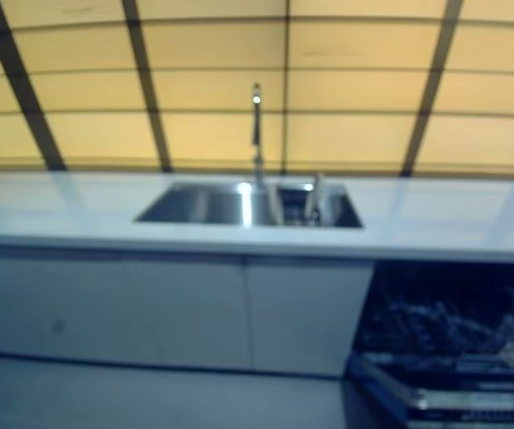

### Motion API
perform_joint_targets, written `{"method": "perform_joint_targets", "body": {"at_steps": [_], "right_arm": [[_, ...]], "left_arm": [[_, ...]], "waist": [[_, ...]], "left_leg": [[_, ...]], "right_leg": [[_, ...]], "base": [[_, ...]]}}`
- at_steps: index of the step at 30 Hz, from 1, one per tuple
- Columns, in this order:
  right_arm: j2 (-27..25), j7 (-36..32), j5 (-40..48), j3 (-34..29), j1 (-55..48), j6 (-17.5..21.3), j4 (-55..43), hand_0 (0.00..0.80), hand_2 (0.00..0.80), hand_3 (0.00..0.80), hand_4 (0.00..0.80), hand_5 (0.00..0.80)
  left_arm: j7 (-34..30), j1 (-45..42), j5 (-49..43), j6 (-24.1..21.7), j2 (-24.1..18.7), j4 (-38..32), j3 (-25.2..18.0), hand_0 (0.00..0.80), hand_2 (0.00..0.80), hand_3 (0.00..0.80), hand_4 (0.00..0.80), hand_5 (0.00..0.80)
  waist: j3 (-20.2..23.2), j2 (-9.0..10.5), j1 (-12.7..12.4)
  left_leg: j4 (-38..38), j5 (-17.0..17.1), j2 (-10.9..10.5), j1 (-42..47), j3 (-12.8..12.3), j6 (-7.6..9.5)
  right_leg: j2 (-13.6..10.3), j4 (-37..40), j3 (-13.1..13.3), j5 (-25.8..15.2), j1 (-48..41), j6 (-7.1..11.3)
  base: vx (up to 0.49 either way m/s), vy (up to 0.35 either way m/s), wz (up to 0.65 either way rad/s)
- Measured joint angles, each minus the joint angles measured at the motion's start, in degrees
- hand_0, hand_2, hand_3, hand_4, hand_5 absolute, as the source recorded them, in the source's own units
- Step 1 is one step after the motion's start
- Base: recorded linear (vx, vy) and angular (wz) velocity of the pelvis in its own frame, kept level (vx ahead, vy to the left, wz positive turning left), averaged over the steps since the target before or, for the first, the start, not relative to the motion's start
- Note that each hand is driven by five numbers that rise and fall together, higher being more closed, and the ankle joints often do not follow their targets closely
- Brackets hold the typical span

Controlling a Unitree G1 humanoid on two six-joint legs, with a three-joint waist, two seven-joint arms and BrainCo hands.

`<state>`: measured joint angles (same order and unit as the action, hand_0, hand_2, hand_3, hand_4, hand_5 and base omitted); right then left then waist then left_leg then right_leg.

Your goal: Take plates into dishwasher

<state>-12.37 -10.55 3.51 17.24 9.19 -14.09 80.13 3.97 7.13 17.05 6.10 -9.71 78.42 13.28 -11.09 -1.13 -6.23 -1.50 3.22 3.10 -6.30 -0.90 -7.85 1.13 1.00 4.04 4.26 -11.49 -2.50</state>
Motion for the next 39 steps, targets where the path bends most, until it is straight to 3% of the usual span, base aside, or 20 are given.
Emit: {"method": "perform_joint_targets", "body": {"at_steps": [2,3,4,6,9,14,16,18,19,22,23,24,25,26,28,31,32,34,36,39], "right_arm": [[-0.13,0.19,-0.01,-0.01,-0.2,-0.1,-0.02,0.0,0.0,0.0,0.0,0.0],[0.47,0.64,-0.12,-0.67,-0.45,-0.45,0.1,0.0,0.0,0.0,0.0,0.0],[1.39,0.64,-0.5,-0.95,-1.08,-0.52,0.12,0.0,0.0,0.0,0.0,0.0],[3.25,0.76,-2.78,-0.83,-2.0,-0.55,0.68,0.0,0.0,0.0,0.0,0.0],[4.13,1.26,-2.83,-0.82,-1.91,-0.94,1.91,0.0,0.0,0.0,0.0,0.0],[4.44,2.4,-2.79,-0.98,-1.62,-1.89,2.68,0.0,0.0,0.0,0.0,0.0],[3.62,3.5,-2.19,-1.56,-1.44,-2.35,3.22,0.0,0.0,0.0,0.0,0.0],[2.16,4.93,-0.61,-2.11,-1.92,-2.49,0.98,0.0,0.0,0.0,0.0,0.0],[2.06,5.25,0.11,-2.42,-1.68,-2.4,0.38,0.0,0.0,0.0,0.0,0.0],[1.37,5.56,0.82,-2.47,-1.75,-2.42,-0.38,0.0,0.0,0.0,0.0,0.0],[1.4,5.72,2.23,-2.85,-1.76,-2.15,-0.46,0.0,0.0,0.0,0.0,0.0],[1.37,5.71,2.62,-2.96,-2.33,-2.06,-0.3,0.0,0.0,0.0,0.0,0.0],[1.14,5.82,2.89,-3.19,-3.19,-1.74,-0.02,0.0,0.0,0.0,0.0,0.0],[0.8,5.87,2.92,-3.64,-3.49,-1.12,0.15,0.0,0.0,0.0,0.0,0.0],[0.59,5.83,2.89,-4.9,-3.27,-1.12,0.32,0.0,0.0,0.0,0.0,0.0],[1.28,5.87,4.35,-4.96,-5.61,-2.12,0.78,0.0,0.0,0.0,0.0,0.0],[1.68,6.18,4.77,-4.99,-6.99,-2.83,0.72,0.0,0.0,0.0,0.0,0.0],[0.72,6.3,5.02,-4.27,-6.9,-3.19,0.75,0.0,0.0,0.0,0.0,0.0],[0.42,6.45,4.99,-3.35,-5.68,-3.26,0.51,0.0,0.0,0.0,0.0,0.0],[-0.16,6.78,5.01,-2.76,-5.09,-2.59,-1.76,0.0,0.0,0.0,0.0,0.0]], "left_arm": [[0.01,-0.16,0.0,0.24,0.17,0.0,-0.1,0.0,0.0,0.0,0.0,0.0],[0.04,-0.91,0.01,0.21,-0.55,-0.56,-1.16,0.0,0.0,0.0,0.0,0.0],[0.04,-1.34,0.0,0.11,-1.7,-1.06,-1.28,0.0,0.0,0.0,0.0,0.0],[0.07,-2.34,0.01,0.21,-3.34,-1.01,-1.23,0.0,0.0,0.0,0.0,0.0],[0.05,-1.1,-0.02,0.48,-4.06,-0.84,-1.14,0.0,0.0,0.0,0.0,0.0],[-0.21,-1.02,-0.11,1.81,-2.9,0.53,-1.14,0.0,0.0,0.0,0.0,0.0],[-0.23,-1.78,-0.59,2.19,-1.27,0.87,-1.08,0.0,0.0,0.0,0.0,0.0],[-0.63,-2.12,-2.62,2.45,-1.36,1.34,-0.87,0.0,0.0,0.0,0.0,0.0],[-0.71,-2.08,-3.47,2.73,-1.89,1.48,0.58,0.0,0.0,0.0,0.0,0.0],[-0.77,-1.83,-4.57,3.29,-2.46,1.42,1.46,0.0,0.0,0.0,0.0,0.0],[-1.1,-1.16,-4.57,3.43,-2.63,1.64,1.46,0.0,0.0,0.0,0.0,0.0],[-1.16,-1.03,-4.6,3.43,-2.63,1.69,1.46,0.0,0.0,0.0,0.0,0.0],[-1.34,-0.7,-4.7,3.43,-2.54,2.1,1.47,0.0,0.0,0.0,0.0,0.0],[-1.85,-0.46,-5.03,3.35,-2.4,2.15,1.46,0.0,0.0,0.0,0.0,0.0],[-2.28,-0.21,-5.04,3.43,-2.28,2.5,1.43,0.0,0.0,0.0,0.0,0.0],[-2.39,-1.0,-5.13,3.18,-2.12,2.86,1.29,0.0,0.0,0.0,0.0,0.0],[-2.22,-1.6,-5.07,3.09,-1.69,2.57,1.36,0.0,0.0,0.0,0.0,0.0],[-2.28,-2.08,-5.04,2.79,-0.26,2.14,1.39,0.0,0.0,0.0,0.0,0.0],[-2.49,-2.23,-5.97,2.53,0.55,1.98,1.56,0.0,0.0,0.0,0.0,0.0],[-2.21,-1.69,-8.96,1.66,0.91,1.16,5.49,0.0,0.0,0.0,0.0,0.0]], "waist": [[0.48,-0.48,0.24],[0.91,0.38,0.6],[1.7,1.62,0.65],[3.66,4.86,0.45],[4.87,6.68,0.26],[5.32,6.99,0.35],[6.31,5.12,0.55],[6.59,3.07,2.89],[6.52,3.09,4.13],[6.76,2.78,5.56],[6.75,2.67,5.9],[6.74,2.72,6.98],[6.87,2.74,7.35],[6.82,2.89,8.28],[5.73,2.91,10.08],[5.06,3.73,10.51],[5.16,4.59,10.37],[4.97,3.05,9.98],[4.64,2.25,9.85],[5.01,1.46,10.01]], "left_leg": [[-2.01,0.08,0.06,0.72,-0.62,0.31],[-3.56,1.25,-0.68,1.46,-3.34,2.92],[-3.25,1.01,-1.48,2.45,-4.41,3.74],[-3.03,0.11,-3.9,3.65,-5.63,8.74],[-7.09,-2.42,-5.52,1.59,-5.82,9.49],[-12.0,-6.55,-6.59,-0.06,-5.89,9.98],[-6.97,-5.52,-6.07,3.11,-4.99,11.17],[-1.99,-3.4,-5.54,6.34,-2.66,11.69],[0.96,-2.12,-5.98,8.88,-1.47,12.64],[3.32,-1.95,-6.13,10.58,-0.92,12.8],[3.75,-1.91,-6.23,10.58,0.36,12.85],[4.02,-1.94,-6.32,10.85,1.18,12.79],[4.09,-2.18,-6.51,10.95,2.78,12.44],[3.96,-2.23,-7.05,10.57,4.57,12.83],[3.88,-2.78,-7.32,11.17,7.46,12.03],[2.6,-5.99,-7.57,14.43,10.9,9.94],[1.78,-7.99,-7.12,16.45,12.09,8.78],[-0.23,-10.19,-4.83,17.42,11.43,6.66],[-1.19,-11.83,-2.7,17.61,9.65,6.47],[0.02,-11.94,-0.56,17.72,8.7,6.3]], "right_leg": [[-0.63,0.26,0.32,0.57,-0.45,0.93],[-1.63,-5.78,-1.69,4.05,-0.37,2.68],[-2.23,-8.04,-3.18,6.06,-0.47,2.42],[-4.25,-7.07,-6.5,8.33,-2.27,3.09],[-6.03,-5.22,-6.15,8.98,-2.22,4.78],[-6.99,-4.1,-6.05,9.3,-3.51,5.34],[-6.32,-14.56,-6.33,9.39,1.25,6.19],[-5.67,-34.11,-6.43,7.11,10.35,7.16],[-6.83,-43.81,-6.9,4.86,15.2,7.03],[-7.57,-39.28,-7.24,6.5,19.83,7.58],[-7.33,-28.69,-6.84,6.11,22.26,7.97],[-7.19,-23.94,-6.85,5.67,23.31,8.06],[-7.01,-14.87,-6.01,3.43,22.95,8.28],[-7.21,-4.79,-5.09,-1.3,22.88,9.89],[-7.51,2.97,-4.01,-6.67,23.55,10.2],[-7.26,-2.34,-2.99,-7.61,21.65,9.23],[-6.72,-4.76,-3.22,-9.05,20.32,7.71],[-4.71,-7.11,-4.53,-9.2,20.13,7.09],[-2.59,-7.58,-4.92,-9.36,19.81,3.98],[-0.83,-7.51,-5.89,-8.79,20.1,2.5]], "base": [[0.334,0.047,-0.63],[0.254,0.024,-0.62],[0.318,0.035,-0.79],[0.187,0.035,-0.38],[0.232,0.068,-0.02],[0.242,0.127,-0.03],[0.311,0.247,-0.2],[0.309,0.126,0.15],[0.285,-0.049,0.43],[0.179,-0.085,0.23],[0.338,-0.208,0.41],[0.479,-0.267,0.69],[0.487,-0.225,0.75],[0.415,-0.185,0.81],[0.425,-0.234,0.77],[0.276,-0.19,0.67],[0.157,-0.133,0.67],[0.156,-0.117,0.36],[0.209,-0.115,0.06],[0.133,-0.047,-0.06]]}}
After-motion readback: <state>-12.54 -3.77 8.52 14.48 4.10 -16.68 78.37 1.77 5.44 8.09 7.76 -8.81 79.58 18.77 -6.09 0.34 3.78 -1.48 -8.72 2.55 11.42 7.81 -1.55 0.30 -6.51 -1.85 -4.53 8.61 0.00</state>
